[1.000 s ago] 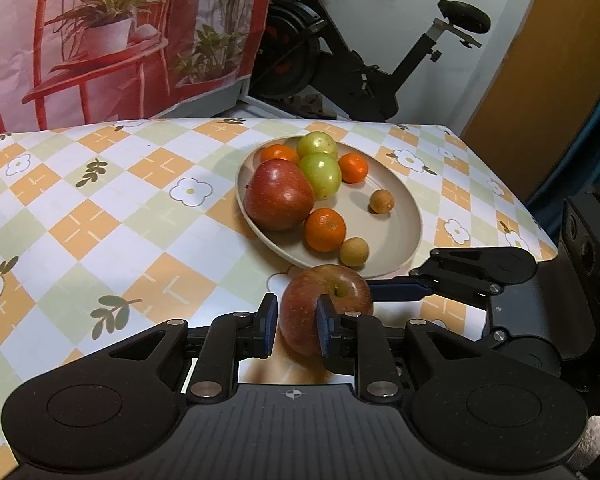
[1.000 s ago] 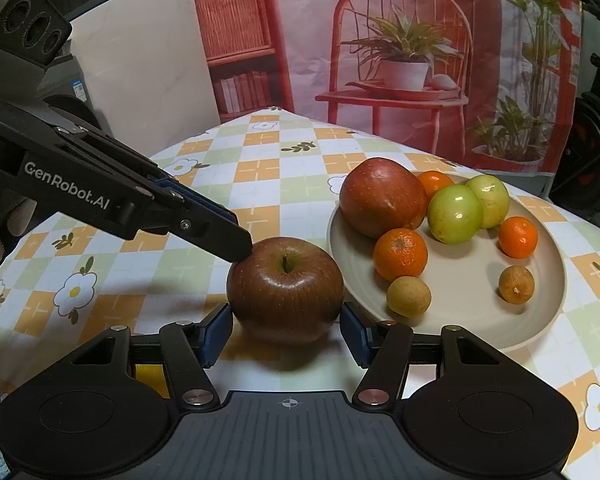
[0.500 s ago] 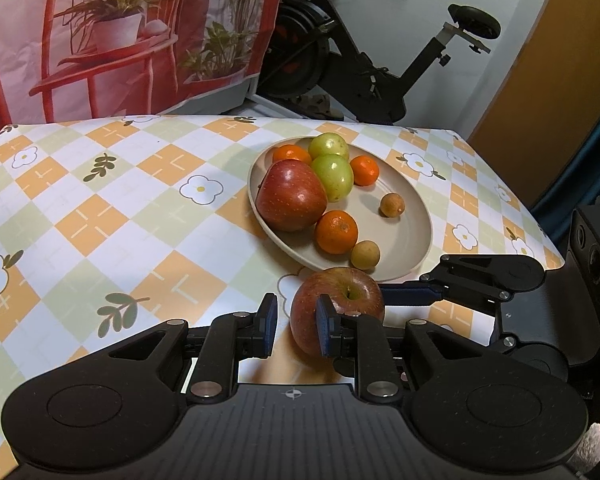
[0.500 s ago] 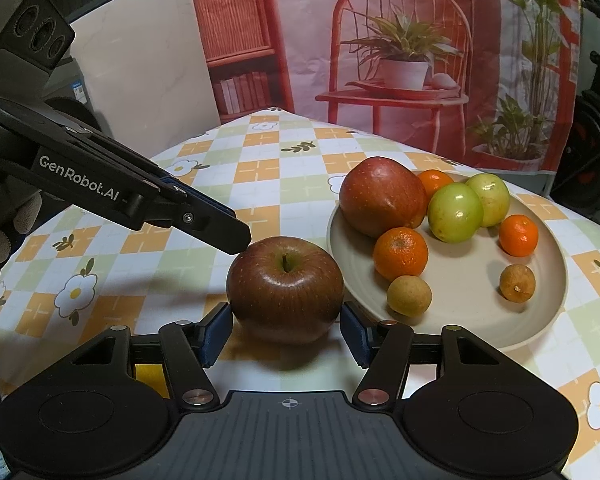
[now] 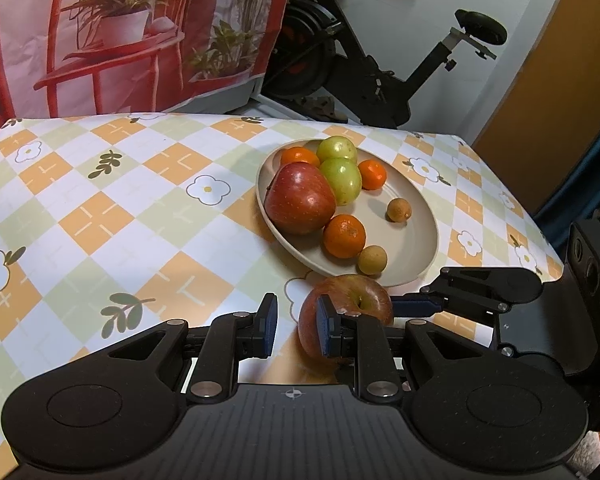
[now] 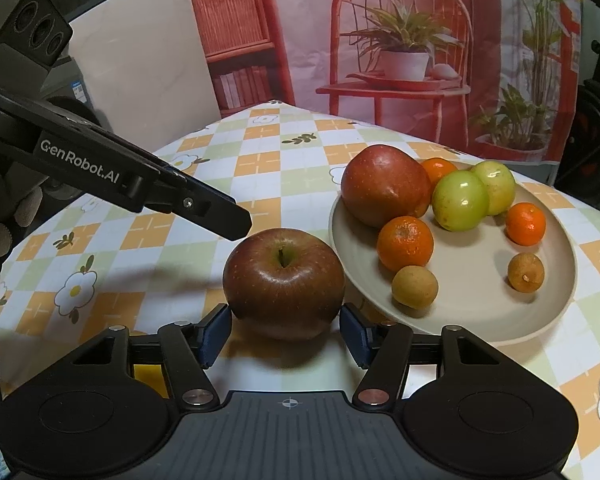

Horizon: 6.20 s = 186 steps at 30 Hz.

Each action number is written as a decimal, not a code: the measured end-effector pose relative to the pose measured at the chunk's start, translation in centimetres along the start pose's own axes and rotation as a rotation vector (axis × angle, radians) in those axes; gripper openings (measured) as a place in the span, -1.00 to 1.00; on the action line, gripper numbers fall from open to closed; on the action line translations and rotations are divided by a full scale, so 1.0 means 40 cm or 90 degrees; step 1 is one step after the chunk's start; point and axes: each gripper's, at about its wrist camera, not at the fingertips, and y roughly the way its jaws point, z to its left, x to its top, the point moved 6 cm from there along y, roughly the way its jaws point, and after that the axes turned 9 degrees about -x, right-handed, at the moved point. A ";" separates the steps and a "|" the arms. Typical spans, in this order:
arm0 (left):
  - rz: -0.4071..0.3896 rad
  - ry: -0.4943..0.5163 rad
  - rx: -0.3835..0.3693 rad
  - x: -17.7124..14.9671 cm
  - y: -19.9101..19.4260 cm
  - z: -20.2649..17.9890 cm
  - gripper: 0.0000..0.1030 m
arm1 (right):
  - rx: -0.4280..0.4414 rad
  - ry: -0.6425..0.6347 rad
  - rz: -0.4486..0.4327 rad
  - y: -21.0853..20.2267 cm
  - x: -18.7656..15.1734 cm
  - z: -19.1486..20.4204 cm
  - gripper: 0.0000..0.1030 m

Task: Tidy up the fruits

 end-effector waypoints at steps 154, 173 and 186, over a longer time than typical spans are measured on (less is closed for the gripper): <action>-0.031 0.015 0.001 0.190 0.114 -0.117 -0.14 | -0.100 0.103 -0.081 -0.042 0.064 -0.262 0.40; -0.125 0.000 0.152 -0.004 -0.153 -0.127 0.17 | -0.111 0.140 -0.134 -0.242 -0.015 -0.132 0.99; -0.134 0.009 0.186 -0.133 -0.200 -0.127 0.17 | -0.124 0.132 -0.070 -0.275 -0.109 -0.033 0.98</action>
